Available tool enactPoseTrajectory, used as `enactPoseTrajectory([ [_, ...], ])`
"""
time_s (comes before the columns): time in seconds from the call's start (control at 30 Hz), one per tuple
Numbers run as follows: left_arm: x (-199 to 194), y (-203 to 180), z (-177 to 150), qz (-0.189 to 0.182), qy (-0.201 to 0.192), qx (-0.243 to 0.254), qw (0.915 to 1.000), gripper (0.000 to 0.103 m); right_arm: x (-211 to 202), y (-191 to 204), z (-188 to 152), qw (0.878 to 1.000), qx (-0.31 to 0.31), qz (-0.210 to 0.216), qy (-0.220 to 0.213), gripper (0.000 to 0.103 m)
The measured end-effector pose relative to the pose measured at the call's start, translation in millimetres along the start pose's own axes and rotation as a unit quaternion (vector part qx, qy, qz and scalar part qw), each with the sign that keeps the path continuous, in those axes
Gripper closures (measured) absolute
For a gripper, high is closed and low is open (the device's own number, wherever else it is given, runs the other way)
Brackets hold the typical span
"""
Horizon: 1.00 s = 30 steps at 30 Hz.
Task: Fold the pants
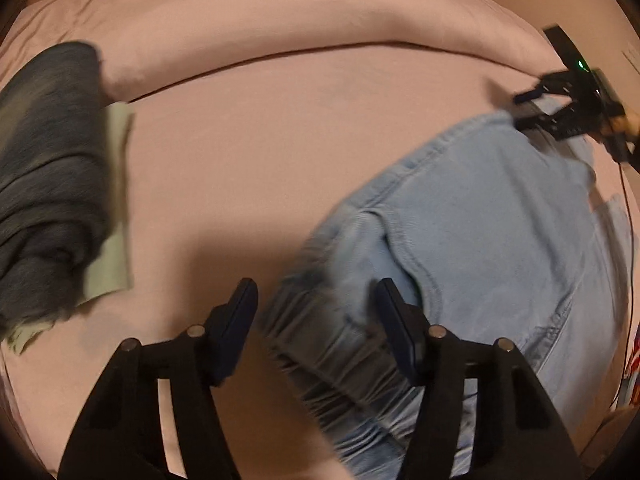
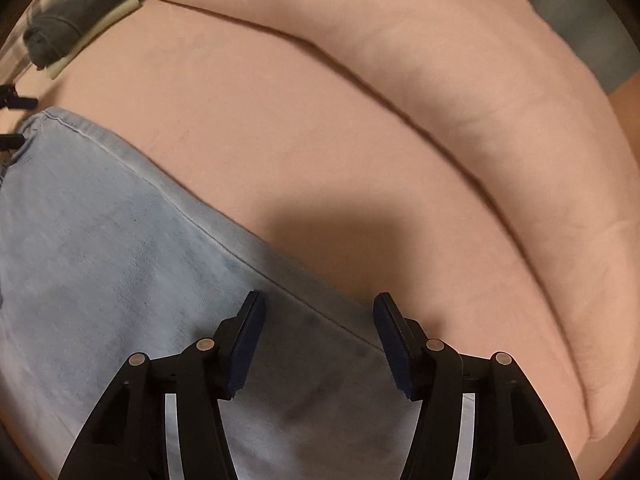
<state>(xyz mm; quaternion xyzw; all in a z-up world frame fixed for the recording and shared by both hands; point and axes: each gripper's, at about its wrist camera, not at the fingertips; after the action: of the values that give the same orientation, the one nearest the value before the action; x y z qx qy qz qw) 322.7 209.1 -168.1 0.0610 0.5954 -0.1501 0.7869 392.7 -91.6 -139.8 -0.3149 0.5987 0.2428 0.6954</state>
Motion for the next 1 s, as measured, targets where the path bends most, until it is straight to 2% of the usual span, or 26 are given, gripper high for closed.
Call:
enactPoseTrajectory([
  [0.07, 11.2, -7.2, 7.4, 0.012, 0.019, 0.015, 0.9997, 0.041, -0.4, 5.2, 6.3, 1.0, -0.012, 0.016, -0.02, 0.044],
  [0.1, 20.9, -9.4, 11.6, 0.017, 0.032, 0.02, 0.9991, 0.041, 1.9, 10.0, 12.5, 0.999, -0.019, 0.023, -0.016, 0.044],
  [0.2, 21.7, -14.3, 17.6, 0.013, 0.036, 0.021, 0.9991, 0.044, 10.0, 15.8, 20.6, 0.999, -0.036, 0.01, 0.013, 0.046],
  [0.3, 14.0, -11.0, 14.5, 0.011, 0.035, 0.024, 0.999, 0.052, 9.5, 19.3, 34.9, 0.998, -0.044, 0.023, 0.025, 0.065],
  [0.33, 12.4, -13.1, 13.1, 0.011, 0.034, 0.024, 0.9991, 0.054, 9.1, 23.1, 38.7, 0.998, -0.052, 0.02, 0.024, 0.076],
  [0.37, 9.4, -15.0, 10.0, 0.011, 0.034, 0.024, 0.9991, 0.056, 7.7, 30.6, 37.3, 0.998, -0.063, 0.006, 0.021, 0.085],
  [0.43, 5.7, -21.4, 8.4, 0.019, 0.031, 0.031, 0.9988, 0.06, 5.6, 44.6, 31.9, 0.996, -0.08, -0.021, 0.02, 0.093],
  [0.57, -12.5, -34.6, 2.9, 0.049, 0.014, 0.038, 0.998, 0.064, -7.5, 59.5, 27.6, 0.994, -0.084, -0.077, -0.001, 0.095],
  [0.67, -32.3, -48.1, -3.3, 0.06, -0.018, 0.047, 0.997, 0.066, -19.8, 63.2, 24.3, 0.993, -0.069, -0.097, -0.023, 0.096],
  [0.7, -40.4, -43.1, -12.3, 0.059, -0.024, 0.042, 0.9971, 0.066, -18.5, 69.9, 24.2, 0.992, -0.068, -0.104, -0.03, 0.096],
  [0.8, -54.8, -61.1, -27.3, 0.075, -0.046, 0.038, 0.9954, 0.067, -31.0, 70.5, 14.3, 0.989, -0.056, -0.126, -0.057, 0.097],
  [0.93, -74.2, -85.3, -39.3, 0.129, -0.083, 0.042, 0.9872, 0.066, -61.4, 73.3, -7.1, 0.983, -0.037, -0.15, -0.099, 0.097],
  [1.0, -86.6, -104.0, -47.8, 0.168, -0.109, 0.064, 0.9777, 0.066, -72.7, 78.0, -18.2, 0.979, -0.026, -0.165, -0.119, 0.097],
])
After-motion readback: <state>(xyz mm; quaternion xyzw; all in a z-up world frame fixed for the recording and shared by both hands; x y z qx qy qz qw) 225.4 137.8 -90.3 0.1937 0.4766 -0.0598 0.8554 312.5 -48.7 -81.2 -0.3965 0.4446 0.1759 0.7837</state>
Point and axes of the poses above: each gripper's, at about its wrist camera, not at the fingertips, and x roughly the way its jaws point, y to its left, z to its top, and after that the axes turned 9 degrees about y, right-handed
